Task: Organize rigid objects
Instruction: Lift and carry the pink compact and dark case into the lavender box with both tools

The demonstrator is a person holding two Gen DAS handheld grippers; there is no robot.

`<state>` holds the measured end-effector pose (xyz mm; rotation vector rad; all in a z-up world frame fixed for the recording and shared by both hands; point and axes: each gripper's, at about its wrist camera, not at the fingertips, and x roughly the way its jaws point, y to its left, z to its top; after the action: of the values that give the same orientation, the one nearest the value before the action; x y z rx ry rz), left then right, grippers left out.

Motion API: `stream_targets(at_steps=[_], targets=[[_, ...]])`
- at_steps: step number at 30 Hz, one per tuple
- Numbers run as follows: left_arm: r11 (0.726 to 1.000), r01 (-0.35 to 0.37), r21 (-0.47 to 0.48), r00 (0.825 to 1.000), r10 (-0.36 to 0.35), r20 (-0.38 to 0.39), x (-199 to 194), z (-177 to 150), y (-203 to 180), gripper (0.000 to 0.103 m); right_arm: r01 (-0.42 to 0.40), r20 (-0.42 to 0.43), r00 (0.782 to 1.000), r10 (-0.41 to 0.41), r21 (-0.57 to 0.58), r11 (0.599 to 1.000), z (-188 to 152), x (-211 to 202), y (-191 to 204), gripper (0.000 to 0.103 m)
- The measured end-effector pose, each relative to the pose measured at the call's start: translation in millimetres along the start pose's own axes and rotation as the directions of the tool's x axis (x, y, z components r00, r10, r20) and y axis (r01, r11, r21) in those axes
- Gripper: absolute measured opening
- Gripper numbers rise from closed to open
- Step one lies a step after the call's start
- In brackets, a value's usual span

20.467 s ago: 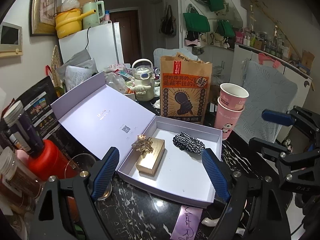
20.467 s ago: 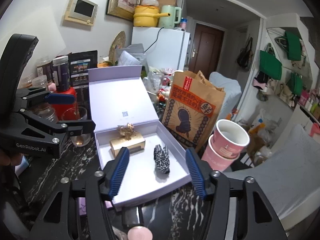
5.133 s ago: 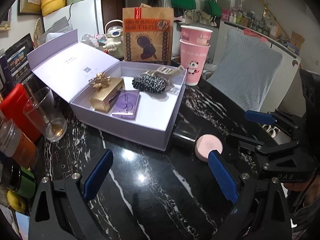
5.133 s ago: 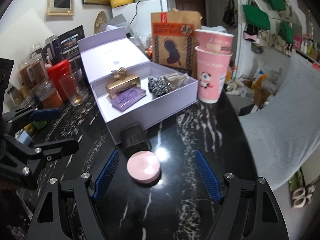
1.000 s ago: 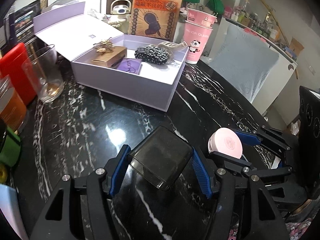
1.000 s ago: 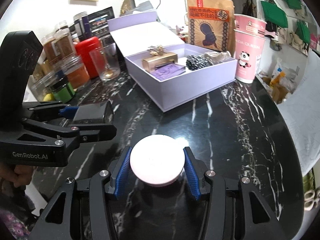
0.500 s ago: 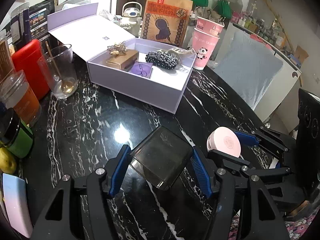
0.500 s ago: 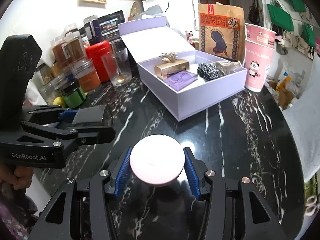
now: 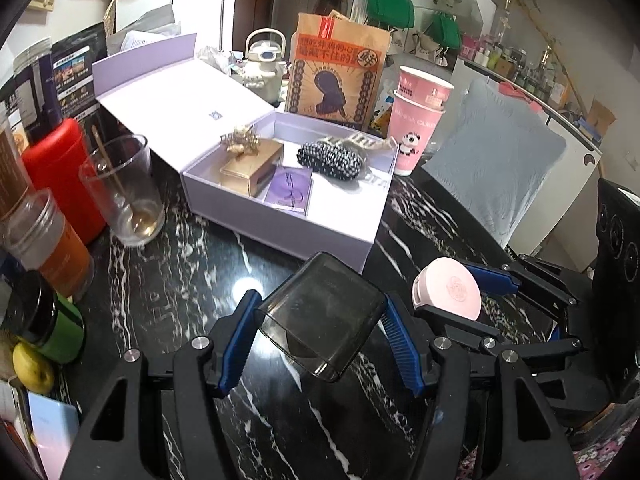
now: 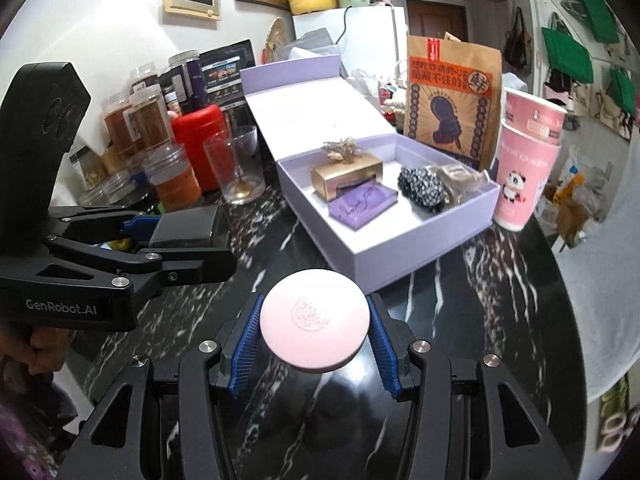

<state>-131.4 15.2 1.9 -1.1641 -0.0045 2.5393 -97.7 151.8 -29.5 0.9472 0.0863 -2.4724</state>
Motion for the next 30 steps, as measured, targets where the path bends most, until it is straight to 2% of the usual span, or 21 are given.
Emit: stream_targets(at_steps=[13,30], targets=[[1.000,-0.007,-0.001,0.998,0.007,0.057,2,43,7,0.061,-0.009,0.036,0.999,0.011,-0.043,0.999,42,2,-15,0.050],[0.998,-0.020,0.057,0.995,0.014,0.100,15,97,7,0.061,0.015,0.088,0.996,-0.009,-0.063,0.998,95,10,-41,0.050]])
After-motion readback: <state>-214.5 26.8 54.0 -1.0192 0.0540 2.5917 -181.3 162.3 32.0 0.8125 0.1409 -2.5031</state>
